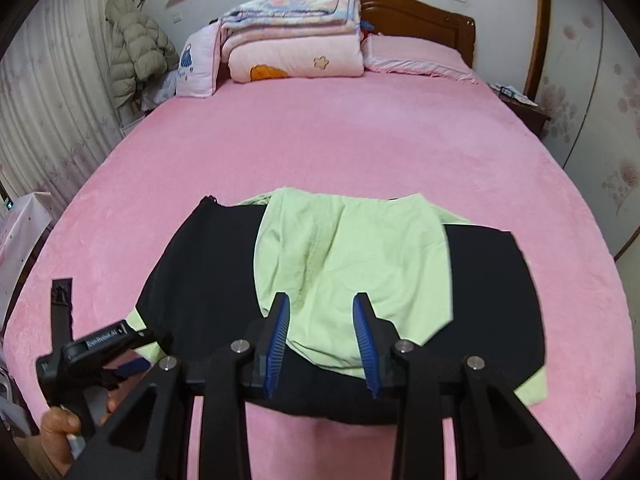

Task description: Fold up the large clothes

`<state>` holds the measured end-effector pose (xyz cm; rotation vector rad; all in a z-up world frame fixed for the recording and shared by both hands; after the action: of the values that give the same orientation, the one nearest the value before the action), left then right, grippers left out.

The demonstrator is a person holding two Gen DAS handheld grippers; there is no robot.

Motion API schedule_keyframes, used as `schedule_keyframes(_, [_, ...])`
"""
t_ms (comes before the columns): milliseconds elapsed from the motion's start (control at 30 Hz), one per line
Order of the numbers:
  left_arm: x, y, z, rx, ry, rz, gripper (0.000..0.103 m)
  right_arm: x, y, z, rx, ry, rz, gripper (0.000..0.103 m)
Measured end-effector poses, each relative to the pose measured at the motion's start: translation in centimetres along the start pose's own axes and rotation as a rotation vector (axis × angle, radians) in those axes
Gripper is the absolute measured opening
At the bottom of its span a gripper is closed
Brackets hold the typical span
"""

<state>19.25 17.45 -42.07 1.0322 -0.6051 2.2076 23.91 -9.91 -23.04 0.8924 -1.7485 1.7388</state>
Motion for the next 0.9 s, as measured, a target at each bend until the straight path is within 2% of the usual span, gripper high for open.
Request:
schedule_keyframes(200, [-2.3,-0.1,1.5,-0.022,0.067,0.004,0.08,-2.6,0.5,-1.3,0.017,-0.012,-0.034,0.033])
schedule_keyframes(267, [-2.8,-0.2,2.5,-0.043,0.082,-0.003,0.063,-3.2,0.7,-1.4,0.014,-0.008,-0.042,0.032])
schedule_keyframes(300, [-3.3,-0.2,3.1,-0.061,0.073,-0.009,0.051,-3.5,0.8,-1.4,0.01,-0.005,-0.047,0.03])
schedule_keyframes(333, [-3.6,-0.2,3.6,-0.072,0.081,-0.011,0.032,-3.8,0.8,-1.4,0.004,-0.004,-0.051,0.028])
schedule_keyframes(367, [-3.9,-0.2,4.0,-0.079,0.092,-0.016,0.023,-4.1,0.8,-1.3,0.0,-0.004,-0.055,0.024])
schedule_keyframes(433, [-3.9,-0.1,5.0,-0.116,0.087,-0.01,0.016,-4.7,0.9,-1.2,-0.004,0.002,-0.064,0.022])
schedule_keyframes(733, [-1.0,-0.3,10.5,-0.356,0.093,0.086,0.01,-9.2,1.8,-0.2,0.021,0.01,-0.093,0.008])
schedule_keyframes(900, [0.7,0.1,13.8,-0.456,0.111,0.143,0.009,-12.9,4.5,0.7,0.048,0.041,-0.159,0.005])
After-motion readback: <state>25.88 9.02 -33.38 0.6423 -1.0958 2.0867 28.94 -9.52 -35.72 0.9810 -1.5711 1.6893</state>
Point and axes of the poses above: each gripper's, at about its wrist camera, not at the fingertips, and x roughly against the way its jaws point, z to its right, y to its underside, the point moved 8 cm from there along -x, roughly the way its jaws point, and after that the axes turned 5 degrees about z, right-handed, at the moved point
